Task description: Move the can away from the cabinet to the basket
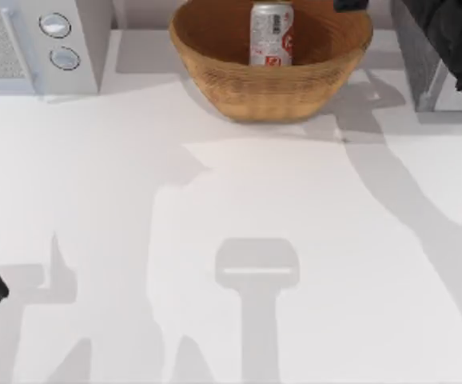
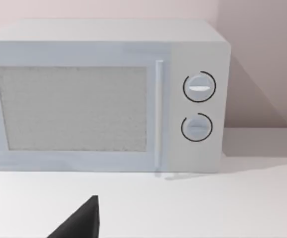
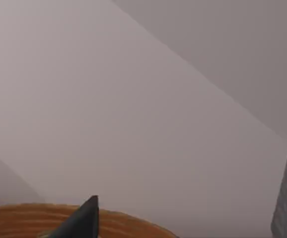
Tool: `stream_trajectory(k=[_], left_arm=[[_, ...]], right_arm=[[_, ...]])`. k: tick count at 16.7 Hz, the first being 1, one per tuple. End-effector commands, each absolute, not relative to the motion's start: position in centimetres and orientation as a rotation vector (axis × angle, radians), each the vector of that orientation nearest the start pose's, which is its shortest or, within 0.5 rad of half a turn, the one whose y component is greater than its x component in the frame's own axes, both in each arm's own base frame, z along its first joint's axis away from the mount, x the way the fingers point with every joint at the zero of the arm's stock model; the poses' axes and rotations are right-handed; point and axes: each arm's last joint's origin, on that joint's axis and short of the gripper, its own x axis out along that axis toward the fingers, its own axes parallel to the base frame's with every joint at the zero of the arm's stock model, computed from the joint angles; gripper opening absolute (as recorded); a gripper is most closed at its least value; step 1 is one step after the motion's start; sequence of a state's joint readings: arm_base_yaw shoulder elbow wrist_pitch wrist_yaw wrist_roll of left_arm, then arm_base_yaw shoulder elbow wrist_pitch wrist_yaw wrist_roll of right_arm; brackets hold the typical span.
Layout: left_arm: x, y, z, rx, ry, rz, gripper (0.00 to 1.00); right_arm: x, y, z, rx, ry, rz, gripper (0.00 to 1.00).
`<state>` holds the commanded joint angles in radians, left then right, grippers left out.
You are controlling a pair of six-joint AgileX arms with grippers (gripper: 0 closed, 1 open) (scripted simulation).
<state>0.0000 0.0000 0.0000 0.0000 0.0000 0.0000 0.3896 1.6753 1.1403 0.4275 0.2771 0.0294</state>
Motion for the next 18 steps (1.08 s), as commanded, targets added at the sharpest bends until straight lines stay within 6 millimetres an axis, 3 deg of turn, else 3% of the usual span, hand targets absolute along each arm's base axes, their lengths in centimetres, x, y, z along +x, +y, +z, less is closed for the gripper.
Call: stream_trajectory(k=[5, 8, 10, 13, 18], left_arm=[[10.6, -0.1, 16.0, 0.000, 0.000, 0.000, 1.00], [10.6, -0.1, 16.0, 0.000, 0.000, 0.000, 1.00], [10.6, -0.1, 16.0, 0.000, 0.000, 0.000, 1.00], [10.6, -0.1, 16.0, 0.000, 0.000, 0.000, 1.00], [10.6, -0.1, 16.0, 0.000, 0.000, 0.000, 1.00]], right_arm=[[25.1, 6.2, 27.8, -0.006, 0.120, 0.150, 1.00], [18.2, 3.1, 26.1, 0.006, 0.068, 0.133, 1.00], [14.8, 1.8, 24.0, 0.009, 0.031, 0.111, 1.00], [11.9, 0.7, 20.3, 0.007, 0.005, 0.069, 1.00], [10.6, -0.1, 16.4, 0.001, -0.001, 0.008, 1.00]])
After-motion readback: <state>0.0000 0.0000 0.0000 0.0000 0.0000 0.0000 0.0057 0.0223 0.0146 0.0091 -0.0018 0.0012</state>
